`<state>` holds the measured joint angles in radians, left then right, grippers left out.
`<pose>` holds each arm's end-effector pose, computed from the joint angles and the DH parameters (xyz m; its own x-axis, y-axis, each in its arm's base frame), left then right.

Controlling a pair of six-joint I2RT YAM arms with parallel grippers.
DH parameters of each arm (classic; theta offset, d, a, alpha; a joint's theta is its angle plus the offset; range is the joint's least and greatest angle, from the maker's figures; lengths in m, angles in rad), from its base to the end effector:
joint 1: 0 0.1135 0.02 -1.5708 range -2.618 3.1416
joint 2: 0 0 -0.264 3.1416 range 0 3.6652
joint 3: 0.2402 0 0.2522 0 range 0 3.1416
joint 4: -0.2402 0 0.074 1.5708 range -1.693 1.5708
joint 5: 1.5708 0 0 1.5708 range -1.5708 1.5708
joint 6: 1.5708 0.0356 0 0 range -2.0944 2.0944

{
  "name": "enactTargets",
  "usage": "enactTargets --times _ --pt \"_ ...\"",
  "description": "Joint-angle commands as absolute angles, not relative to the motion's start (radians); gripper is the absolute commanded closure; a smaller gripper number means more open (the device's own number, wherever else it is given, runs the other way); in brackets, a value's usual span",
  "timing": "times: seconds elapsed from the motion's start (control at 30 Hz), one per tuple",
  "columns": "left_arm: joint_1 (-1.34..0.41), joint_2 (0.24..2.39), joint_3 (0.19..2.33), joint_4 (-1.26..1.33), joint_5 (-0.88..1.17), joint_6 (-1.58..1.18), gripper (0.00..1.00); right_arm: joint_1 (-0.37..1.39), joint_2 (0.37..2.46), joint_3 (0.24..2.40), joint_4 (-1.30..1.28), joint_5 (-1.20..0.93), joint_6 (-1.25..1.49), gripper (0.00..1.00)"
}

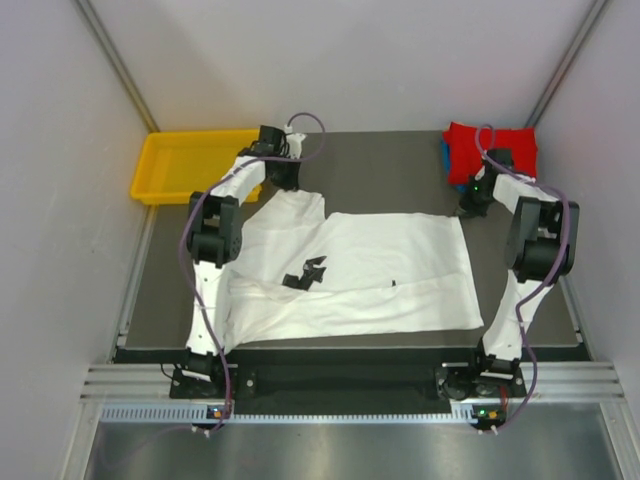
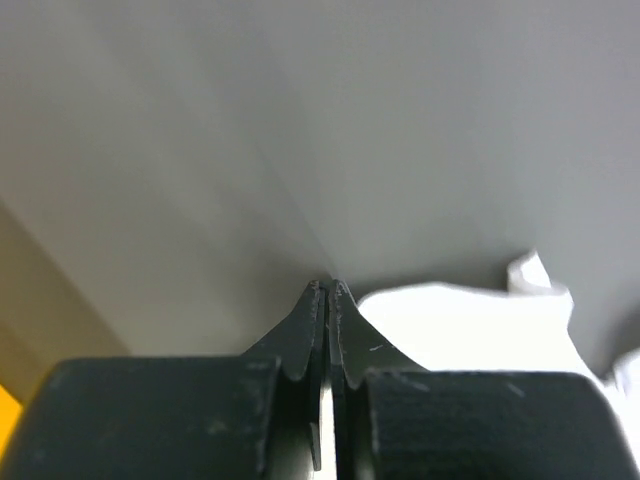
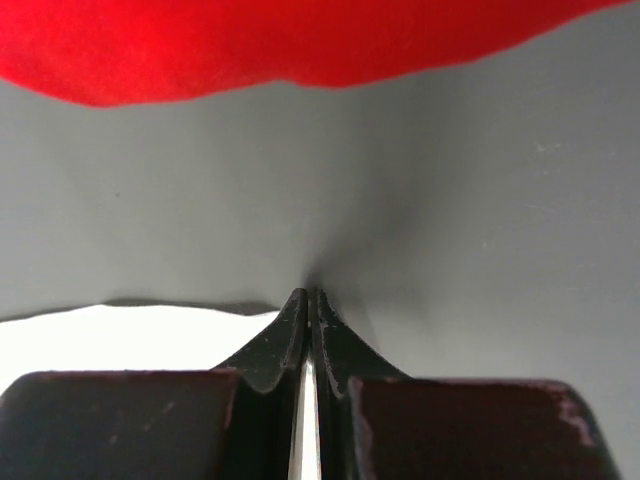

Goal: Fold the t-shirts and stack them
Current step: Fold the tshirt

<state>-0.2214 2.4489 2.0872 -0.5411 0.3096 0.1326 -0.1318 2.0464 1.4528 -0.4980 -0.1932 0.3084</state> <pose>0.5248 -0.1292 0.1668 -0.7072 0.2883 -0.6456 0.4911 0.8572 -0.1552 0.4249 -0.0494 0.1642 -0.8256 0.4100 -0.3876 0.3063 0.9027 0.3023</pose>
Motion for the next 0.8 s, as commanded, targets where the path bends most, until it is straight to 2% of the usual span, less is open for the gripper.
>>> enactTargets --times 0.0,0.1,0.27,0.47,0.6,0.77 --pt "-0.209 2.302 2.053 -0.647 0.37 0.153 1.0 -0.12 1.973 1.428 -0.48 -0.23 0.293 1.0" --pt "-0.209 2.131 1.958 -0.641 0.419 0.19 1.0 -0.12 1.878 1.362 -0.471 -0.232 0.288 1.0" --pt "-0.209 1.805 1.639 -0.678 0.439 0.279 1.0 -0.114 1.726 1.226 -0.477 -0.233 0.258 1.0" --pt "-0.21 1.464 1.326 -0.883 0.443 0.446 1.0 -0.115 1.641 1.109 -0.46 -0.245 0.255 1.0" --pt "-0.216 1.338 1.209 -1.107 0.475 0.67 1.0 -0.114 1.583 1.063 -0.456 -0.241 0.253 1.0" --pt "-0.222 1.25 1.002 -1.123 0.444 0.807 1.0 -0.109 1.522 0.98 -0.442 -0.259 0.258 1.0"
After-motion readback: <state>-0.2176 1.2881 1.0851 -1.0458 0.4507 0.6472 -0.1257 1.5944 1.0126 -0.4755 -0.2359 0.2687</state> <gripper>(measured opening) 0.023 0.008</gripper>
